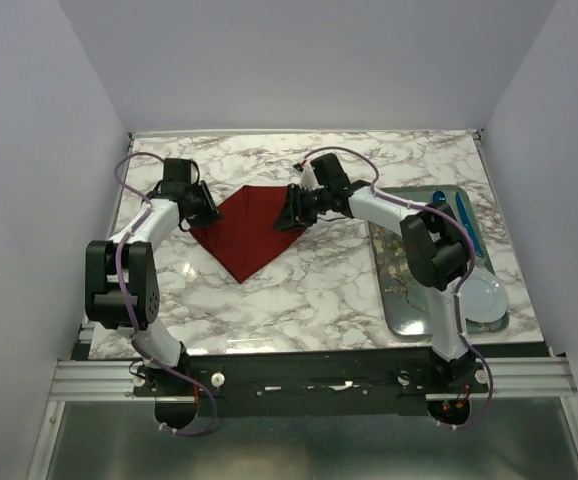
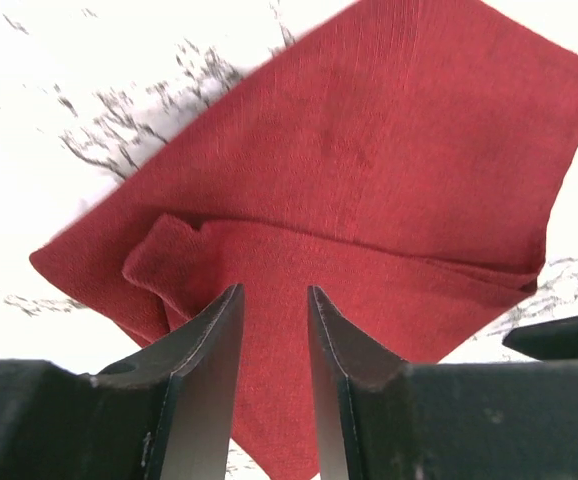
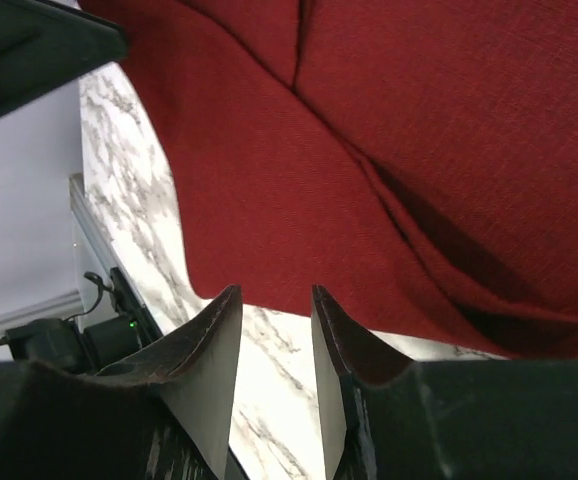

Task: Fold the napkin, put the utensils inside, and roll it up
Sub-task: Fold the napkin

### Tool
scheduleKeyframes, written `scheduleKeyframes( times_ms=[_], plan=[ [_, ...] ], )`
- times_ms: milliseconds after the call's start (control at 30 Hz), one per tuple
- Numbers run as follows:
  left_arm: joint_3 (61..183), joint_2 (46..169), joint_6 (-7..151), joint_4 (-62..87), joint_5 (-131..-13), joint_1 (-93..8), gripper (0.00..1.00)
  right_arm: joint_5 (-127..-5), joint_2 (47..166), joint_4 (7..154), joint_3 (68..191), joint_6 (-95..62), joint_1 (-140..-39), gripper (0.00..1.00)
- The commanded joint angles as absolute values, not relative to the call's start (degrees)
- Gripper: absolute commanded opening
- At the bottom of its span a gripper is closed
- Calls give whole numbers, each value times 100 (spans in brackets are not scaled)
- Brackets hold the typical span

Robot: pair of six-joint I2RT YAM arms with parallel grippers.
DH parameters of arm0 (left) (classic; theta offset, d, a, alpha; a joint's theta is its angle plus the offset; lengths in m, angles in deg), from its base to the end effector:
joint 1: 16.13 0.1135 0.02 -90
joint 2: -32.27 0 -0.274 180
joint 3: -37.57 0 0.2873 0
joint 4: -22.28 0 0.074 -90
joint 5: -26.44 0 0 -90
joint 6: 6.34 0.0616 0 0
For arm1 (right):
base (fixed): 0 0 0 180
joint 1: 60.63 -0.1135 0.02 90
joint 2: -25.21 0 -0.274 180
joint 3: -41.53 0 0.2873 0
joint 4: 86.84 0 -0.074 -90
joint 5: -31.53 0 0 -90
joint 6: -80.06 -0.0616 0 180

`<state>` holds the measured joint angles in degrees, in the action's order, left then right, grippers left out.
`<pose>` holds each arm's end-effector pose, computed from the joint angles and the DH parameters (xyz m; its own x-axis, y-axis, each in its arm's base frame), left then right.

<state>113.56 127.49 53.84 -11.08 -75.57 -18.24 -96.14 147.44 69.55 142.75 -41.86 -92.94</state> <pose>0.3970 -0.0275 0.1851 -0.7694 -0.4584 -0.4449 -0.2539 0.8585 -0.4455 0.4208 0.3107 0.1560 -0.9220 -0.0879 -0.3772 -0.3573 0.5690 0.7407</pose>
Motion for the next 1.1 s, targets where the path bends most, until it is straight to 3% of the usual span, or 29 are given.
scheduleKeyframes(
  times_ms=[0, 333, 467, 567, 700, 967, 1067],
  plan=[
    [11615, 12956, 5589, -1254, -7305, -1728, 40, -9389, 14992, 6976, 14368, -4123, -9306, 41],
    [12168, 13001, 5914, -1825, -6874, -1719, 48, -8633, 14922, 6634, 14174, -3816, -9271, 41],
    [12151, 12395, 5861, -1737, -6927, -1727, 64, -8765, 14922, 6590, 14349, -3807, -9262, 41],
    [12283, 12280, 6002, -1992, -6620, -1666, 68, -8940, 15001, 6590, 14525, -3921, -9288, 42],
    [12116, 12314, 5827, -1879, -6768, -1657, 81, -9107, 15194, 6598, 14973, -4079, -9324, 44],
    [12002, 12727, 5738, -1738, -6848, -1657, 79, -9310, 15440, 6581, 15290, -4149, -9332, 48],
    [12011, 12947, 5747, -1720, -6918, -1657, 67, -9354, 15484, 6590, 15212, -4176, -9324, 48]
  ],
)
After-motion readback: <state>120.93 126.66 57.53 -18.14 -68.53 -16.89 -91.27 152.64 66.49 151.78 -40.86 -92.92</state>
